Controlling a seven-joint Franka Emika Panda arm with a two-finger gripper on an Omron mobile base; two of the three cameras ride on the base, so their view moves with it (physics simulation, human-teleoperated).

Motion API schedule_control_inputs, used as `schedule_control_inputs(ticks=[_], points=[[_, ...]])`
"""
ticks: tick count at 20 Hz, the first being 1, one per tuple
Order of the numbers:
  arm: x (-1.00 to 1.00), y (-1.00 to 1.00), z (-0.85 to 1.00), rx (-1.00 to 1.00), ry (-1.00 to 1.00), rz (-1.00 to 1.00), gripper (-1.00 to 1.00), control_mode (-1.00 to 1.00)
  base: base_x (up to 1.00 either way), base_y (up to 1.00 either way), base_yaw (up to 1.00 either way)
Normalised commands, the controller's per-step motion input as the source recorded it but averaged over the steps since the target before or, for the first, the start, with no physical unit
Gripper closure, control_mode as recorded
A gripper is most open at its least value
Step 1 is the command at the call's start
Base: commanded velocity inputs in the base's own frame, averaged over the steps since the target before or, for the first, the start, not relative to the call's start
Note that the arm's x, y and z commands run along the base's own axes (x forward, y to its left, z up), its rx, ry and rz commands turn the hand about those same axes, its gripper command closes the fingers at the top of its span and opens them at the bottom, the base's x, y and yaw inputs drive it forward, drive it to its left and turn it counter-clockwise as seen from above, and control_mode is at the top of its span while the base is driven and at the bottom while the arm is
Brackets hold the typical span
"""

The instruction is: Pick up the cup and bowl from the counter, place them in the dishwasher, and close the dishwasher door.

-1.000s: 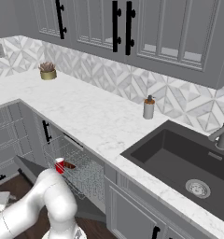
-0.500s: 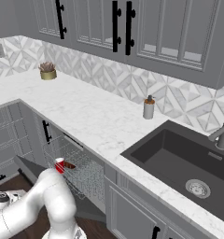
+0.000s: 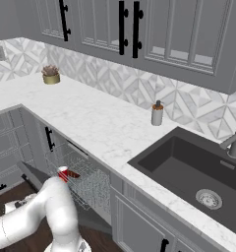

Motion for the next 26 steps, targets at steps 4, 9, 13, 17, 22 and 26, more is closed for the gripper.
schedule_control_inputs(ticks=[4, 9, 13, 17, 22, 26], points=[[0.96, -0.53, -0.07, 0.08, -0.68, -0.15, -1.0, -1.0, 0.0, 0.0, 0.0], [0.98, -0.53, -0.13, 0.01, -0.49, -0.13, -1.0, -1.0, 0.0, 0.0, 0.0], [1.0, -0.65, -0.58, 0.0, -0.07, -0.05, -1.0, -1.0, 0.0, 0.0, 0.0], [1.0, -0.66, -0.7, 0.0, 0.0, -0.09, -1.0, -1.0, 0.0, 0.0, 0.0], [0.94, -0.7, -0.68, 0.0, 0.0, -0.08, -1.0, -1.0, 0.0, 0.0, 0.0], [0.38, -0.26, -0.54, 0.0, 0.0, -0.1, -1.0, -1.0, 0.0, 0.0, 0.0]])
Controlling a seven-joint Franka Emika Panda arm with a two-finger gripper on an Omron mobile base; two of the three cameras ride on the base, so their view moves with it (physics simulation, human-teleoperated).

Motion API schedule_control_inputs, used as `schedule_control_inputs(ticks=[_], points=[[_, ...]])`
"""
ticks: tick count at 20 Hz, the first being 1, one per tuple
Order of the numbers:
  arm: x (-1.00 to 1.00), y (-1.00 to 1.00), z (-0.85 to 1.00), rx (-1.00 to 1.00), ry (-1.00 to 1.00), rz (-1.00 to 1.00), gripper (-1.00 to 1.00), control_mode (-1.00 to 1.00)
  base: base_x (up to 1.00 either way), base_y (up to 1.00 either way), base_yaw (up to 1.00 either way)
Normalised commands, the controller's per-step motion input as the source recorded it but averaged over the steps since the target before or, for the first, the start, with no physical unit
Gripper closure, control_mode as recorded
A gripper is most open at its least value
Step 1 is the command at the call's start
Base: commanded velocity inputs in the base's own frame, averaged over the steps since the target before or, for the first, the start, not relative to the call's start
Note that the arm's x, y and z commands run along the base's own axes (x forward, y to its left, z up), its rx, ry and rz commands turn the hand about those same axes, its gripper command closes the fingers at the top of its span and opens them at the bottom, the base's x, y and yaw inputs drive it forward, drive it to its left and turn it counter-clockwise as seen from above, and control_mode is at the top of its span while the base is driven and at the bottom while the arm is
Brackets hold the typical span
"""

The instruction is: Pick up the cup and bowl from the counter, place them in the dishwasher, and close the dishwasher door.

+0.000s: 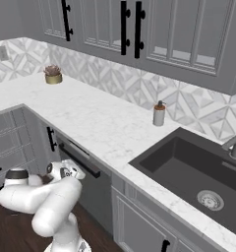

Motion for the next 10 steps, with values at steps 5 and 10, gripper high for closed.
schedule_control_inputs(ticks=[5, 10], points=[[0.32, -0.19, -0.45, 0.0, 0.0, -0.09, -1.0, -1.0, 0.0, 0.0, 0.0], [0.34, -0.17, -0.42, 0.0, 0.0, -0.02, -1.0, -1.0, 0.0, 0.0, 0.0]])
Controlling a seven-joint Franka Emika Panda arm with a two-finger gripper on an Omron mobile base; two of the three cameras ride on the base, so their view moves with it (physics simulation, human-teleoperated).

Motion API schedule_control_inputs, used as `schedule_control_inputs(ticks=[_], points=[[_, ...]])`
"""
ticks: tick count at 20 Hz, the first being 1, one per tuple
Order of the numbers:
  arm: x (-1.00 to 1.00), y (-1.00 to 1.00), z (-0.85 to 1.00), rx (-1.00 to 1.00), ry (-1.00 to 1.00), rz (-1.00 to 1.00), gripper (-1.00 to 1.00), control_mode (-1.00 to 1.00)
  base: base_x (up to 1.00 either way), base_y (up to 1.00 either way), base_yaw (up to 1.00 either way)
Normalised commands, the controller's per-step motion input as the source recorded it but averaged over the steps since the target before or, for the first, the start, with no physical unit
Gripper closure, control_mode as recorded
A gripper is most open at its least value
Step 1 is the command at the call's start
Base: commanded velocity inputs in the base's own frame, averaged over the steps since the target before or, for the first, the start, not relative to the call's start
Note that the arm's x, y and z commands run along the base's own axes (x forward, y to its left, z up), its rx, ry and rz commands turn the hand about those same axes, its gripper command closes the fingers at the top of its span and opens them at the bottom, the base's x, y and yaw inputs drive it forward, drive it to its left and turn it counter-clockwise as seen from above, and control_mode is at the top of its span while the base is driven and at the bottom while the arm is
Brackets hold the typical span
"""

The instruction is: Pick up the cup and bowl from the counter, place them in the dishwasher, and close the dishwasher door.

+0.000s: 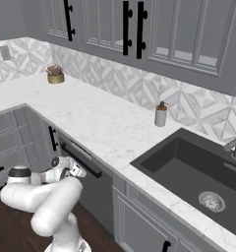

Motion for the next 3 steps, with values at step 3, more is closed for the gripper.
schedule_control_inputs(ticks=[3], points=[[0.09, 0.0, -0.22, 0.0, 0.0, 0.0, -1.0, -1.0, 0.0, 0.0, 0.0]])
